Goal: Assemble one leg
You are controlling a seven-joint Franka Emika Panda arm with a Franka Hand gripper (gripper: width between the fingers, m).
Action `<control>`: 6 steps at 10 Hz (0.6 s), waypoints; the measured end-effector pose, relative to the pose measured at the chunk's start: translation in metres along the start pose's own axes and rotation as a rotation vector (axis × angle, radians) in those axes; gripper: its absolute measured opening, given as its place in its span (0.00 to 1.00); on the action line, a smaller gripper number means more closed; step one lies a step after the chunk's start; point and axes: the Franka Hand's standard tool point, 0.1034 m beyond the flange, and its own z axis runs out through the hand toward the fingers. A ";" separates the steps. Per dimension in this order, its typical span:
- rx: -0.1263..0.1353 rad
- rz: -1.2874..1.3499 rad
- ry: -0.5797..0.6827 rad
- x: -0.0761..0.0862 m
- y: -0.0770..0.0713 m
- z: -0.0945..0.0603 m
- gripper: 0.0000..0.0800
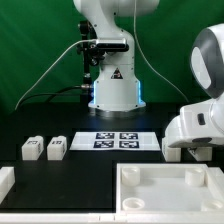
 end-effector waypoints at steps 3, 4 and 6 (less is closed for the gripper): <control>0.000 0.000 0.000 0.000 0.000 0.000 0.36; 0.000 0.000 0.000 0.000 0.000 0.000 0.36; 0.000 0.000 0.000 0.000 0.000 0.000 0.36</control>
Offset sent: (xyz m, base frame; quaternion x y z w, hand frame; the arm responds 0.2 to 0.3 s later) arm 0.0000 0.0000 0.0000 0.0000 0.0000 0.0000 1.0000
